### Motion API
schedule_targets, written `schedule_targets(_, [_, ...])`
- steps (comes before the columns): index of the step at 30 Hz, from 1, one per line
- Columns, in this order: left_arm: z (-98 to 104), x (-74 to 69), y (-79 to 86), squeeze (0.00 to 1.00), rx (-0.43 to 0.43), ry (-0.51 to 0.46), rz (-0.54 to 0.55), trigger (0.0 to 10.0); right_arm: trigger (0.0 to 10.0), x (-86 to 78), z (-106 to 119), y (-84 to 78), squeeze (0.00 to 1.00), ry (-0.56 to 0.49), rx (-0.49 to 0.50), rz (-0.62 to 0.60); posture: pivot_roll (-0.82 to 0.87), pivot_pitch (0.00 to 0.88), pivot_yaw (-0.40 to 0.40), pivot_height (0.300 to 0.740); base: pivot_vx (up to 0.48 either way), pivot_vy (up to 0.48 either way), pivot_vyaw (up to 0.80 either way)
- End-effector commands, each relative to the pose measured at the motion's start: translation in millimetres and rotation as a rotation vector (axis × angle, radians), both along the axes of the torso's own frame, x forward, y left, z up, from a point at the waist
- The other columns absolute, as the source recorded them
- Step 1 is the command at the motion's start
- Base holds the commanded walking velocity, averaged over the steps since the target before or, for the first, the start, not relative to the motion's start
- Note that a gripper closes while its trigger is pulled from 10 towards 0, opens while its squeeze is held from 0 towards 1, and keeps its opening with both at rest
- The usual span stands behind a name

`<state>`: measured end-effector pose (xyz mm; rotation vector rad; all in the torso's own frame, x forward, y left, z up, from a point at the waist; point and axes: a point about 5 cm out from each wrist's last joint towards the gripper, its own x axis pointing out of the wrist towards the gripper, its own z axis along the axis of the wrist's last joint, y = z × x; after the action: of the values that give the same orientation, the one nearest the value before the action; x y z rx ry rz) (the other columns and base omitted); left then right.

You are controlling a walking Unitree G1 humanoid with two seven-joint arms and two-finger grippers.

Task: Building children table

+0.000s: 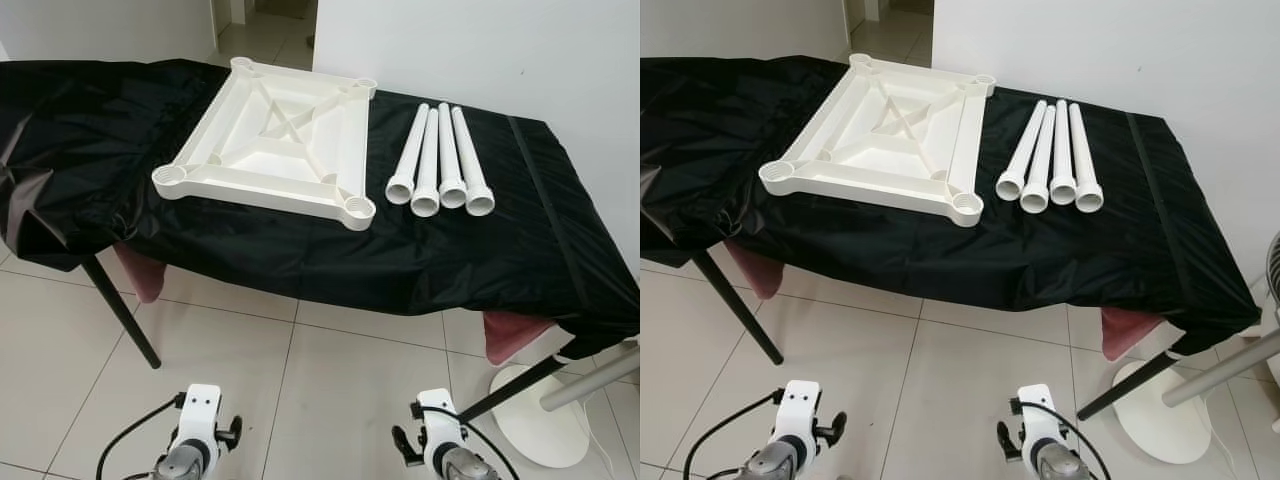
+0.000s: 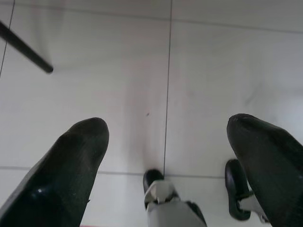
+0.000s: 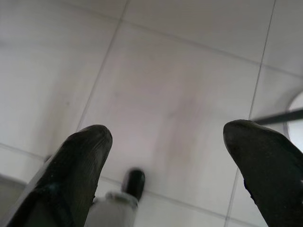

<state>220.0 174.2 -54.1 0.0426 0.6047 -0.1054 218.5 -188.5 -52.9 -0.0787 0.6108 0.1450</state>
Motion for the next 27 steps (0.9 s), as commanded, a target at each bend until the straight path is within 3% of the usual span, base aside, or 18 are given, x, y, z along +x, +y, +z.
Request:
schedule_targets(1, [0.8, -1.0, -6.0, 1.0, -0.073, -0.005, -0.09, 10.0, 10.0, 2.1, 2.1, 0.3, 1.0, -0.02, 0.021, -0.009, 0.06, 0.07, -0.052, 0.74, 0.0, 0.0, 0.0])
schedule_targets(7, [7.9, 5.1, -7.8, 1.0, -0.094, -0.066, -0.109, 10.0, 10.0, 11.0, 12.1, 5.4, 1.0, -0.11, 0.078, 0.002, 0.06, 0.08, -0.054, 0.74, 0.0, 0.0, 0.0])
schedule_targets(9, [17.6, 11.6, -11.8, 1.0, -0.106, -0.145, -0.151, 10.0, 10.0, 18.5, 23.2, 11.2, 1.0, -0.207, 0.114, 0.026, 0.06, 0.088, -0.052, 0.74, 0.0, 0.0, 0.0])
schedule_targets(10, [17.6, 11.6, -11.8, 1.0, -0.106, -0.145, -0.151, 10.0, 10.0, 18.5, 23.2, 11.2, 1.0, -0.207, 0.114, 0.026, 0.06, 0.088, -0.052, 0.74, 0.0, 0.0, 0.0])
schedule_targets(12, [38.1, 22.3, -16.7, 1.0, -0.112, -0.279, -0.217, 10.0, 10.0, 26.3, 41.0, 13.9, 1.0, -0.341, 0.133, 0.055, 0.07, 0.094, -0.056, 0.74, 0.0, 0.0, 0.0])
schedule_targets(13, [38.1, 22.3, -16.7, 1.0, -0.112, -0.279, -0.217, 10.0, 10.0, 26.3, 41.0, 13.9, 1.0, -0.341, 0.133, 0.055, 0.07, 0.094, -0.056, 0.74, 0.0, 0.0, 0.0])
schedule_targets(14, [63.2, 30.8, -16.2, 0.02, -0.104, -0.406, -0.257, 10.0, 10.0, 30.7, 58.2, 13.4, 0.81, -0.444, 0.123, 0.088, 0.07, 0.099, -0.055, 0.74, 0.0, 0.0, 0.0])
schedule_targets(17, [76.6, 33.9, -15.1, 0.02, -0.096, -0.462, -0.269, 10.0, 10.0, 32.5, 67.2, 12.3, 0.81, -0.494, 0.105, 0.106, 0.07, 0.099, -0.054, 0.74, 0.0, 0.0, 0.0])
schedule_targets(18, [87.4, 36.9, -14.3, 0.0, -0.092, -0.507, -0.262, 10.0, 10.0, 34.3, 73.1, 12.4, 0.0, -0.518, 0.105, 0.112, 0.07, 0.097, -0.05, 0.74, 0.0, 0.0, 0.0])
schedule_targets(22, [109.7, 40.7, -13.5, 0.0, -0.074, -0.594, -0.255, 10.0, 10.0, 37.0, 85.9, 14.8, 0.0, -0.566, 0.129, 0.143, 0.07, 0.096, -0.043, 0.74, 0.0, 0.0, 0.0])
schedule_targets(23, [139.3, 42.7, -16.2, 0.0, -0.105, -0.682, -0.232, 10.0, 10.0, 43.6, 112.1, 17.3, 0.0, -0.663, 0.127, 0.184, 0.06, 0.093, -0.037, 0.74, 0.0, 0.0, 0.0])
schedule_targets(25, [139.3, 42.7, -16.2, 0.0, -0.105, -0.682, -0.232, 10.0, 10.0, 43.6, 112.1, 17.3, 0.0, -0.663, 0.127, 0.184, 0.06, 0.093, -0.037, 0.74, 0.0, 0.0, 0.0])
schedule_targets(27, [165.1, 45.2, -20.4, 0.0, -0.089, -0.739, -0.226, 10.0, 10.0, 52.8, 138.8, 16.9, 0.0, -0.746, 0.126, 0.181, 0.07, 0.089, -0.037, 0.74, 0.0, 0.0, 0.0])
